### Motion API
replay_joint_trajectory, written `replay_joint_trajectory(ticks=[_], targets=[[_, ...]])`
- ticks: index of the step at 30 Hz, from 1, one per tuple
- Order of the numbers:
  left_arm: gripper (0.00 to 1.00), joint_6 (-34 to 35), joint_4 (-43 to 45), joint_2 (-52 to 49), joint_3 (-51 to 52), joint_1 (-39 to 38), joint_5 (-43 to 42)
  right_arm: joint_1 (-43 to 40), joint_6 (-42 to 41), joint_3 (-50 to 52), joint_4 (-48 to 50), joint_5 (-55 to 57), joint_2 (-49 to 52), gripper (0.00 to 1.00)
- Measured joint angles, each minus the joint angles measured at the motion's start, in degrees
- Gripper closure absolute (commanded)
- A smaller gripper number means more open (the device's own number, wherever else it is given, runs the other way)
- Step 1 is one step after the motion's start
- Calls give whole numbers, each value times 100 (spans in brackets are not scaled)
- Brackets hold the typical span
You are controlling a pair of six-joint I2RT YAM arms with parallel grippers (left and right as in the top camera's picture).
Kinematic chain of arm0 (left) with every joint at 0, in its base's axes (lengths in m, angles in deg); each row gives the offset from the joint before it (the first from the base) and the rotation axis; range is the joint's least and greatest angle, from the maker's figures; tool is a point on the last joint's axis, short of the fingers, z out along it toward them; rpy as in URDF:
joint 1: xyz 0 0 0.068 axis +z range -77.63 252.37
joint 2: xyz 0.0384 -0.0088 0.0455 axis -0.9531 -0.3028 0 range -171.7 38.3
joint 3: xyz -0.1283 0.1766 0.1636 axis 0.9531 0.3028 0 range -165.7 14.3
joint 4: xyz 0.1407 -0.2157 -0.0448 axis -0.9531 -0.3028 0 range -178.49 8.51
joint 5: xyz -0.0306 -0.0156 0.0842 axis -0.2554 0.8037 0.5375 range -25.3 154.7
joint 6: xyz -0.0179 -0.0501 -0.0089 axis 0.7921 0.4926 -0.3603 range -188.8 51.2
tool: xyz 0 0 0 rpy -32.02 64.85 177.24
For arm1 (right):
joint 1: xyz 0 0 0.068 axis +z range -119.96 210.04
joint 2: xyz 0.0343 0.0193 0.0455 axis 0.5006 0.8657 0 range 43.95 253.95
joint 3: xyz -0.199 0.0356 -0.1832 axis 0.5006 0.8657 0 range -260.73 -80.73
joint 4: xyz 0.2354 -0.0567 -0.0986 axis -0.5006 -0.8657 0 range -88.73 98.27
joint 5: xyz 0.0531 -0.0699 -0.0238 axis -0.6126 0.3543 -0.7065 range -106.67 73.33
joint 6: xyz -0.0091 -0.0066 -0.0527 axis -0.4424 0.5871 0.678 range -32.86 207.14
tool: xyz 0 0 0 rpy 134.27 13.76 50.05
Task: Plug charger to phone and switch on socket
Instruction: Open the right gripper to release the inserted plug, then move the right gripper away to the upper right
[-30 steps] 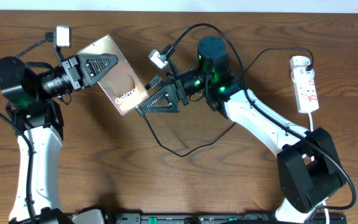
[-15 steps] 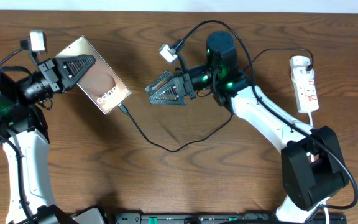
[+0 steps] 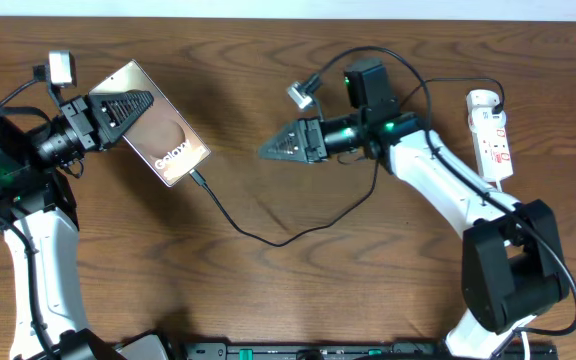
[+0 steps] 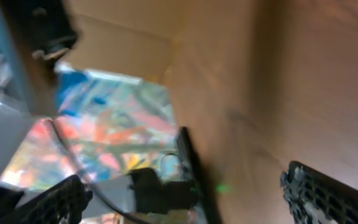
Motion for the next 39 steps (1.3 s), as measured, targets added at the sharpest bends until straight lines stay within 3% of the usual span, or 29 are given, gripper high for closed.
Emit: replay_joint_trajectory(ticks=[11,17,28,39], targets=[[93,2,-7,0,0,0,0,-553,1104,0,-2159,1665,-76,1],[93,-17,-7,0,0,0,0,-811,1338,0,-3121,2990,-918,1],[93,-181,-11,0,463,2,2,-855,1425,0,-4024,4470,-2841,1],[93,-439,-2,-2,938,0,2,-855,1425,0,-4212,4756,-3093,1]])
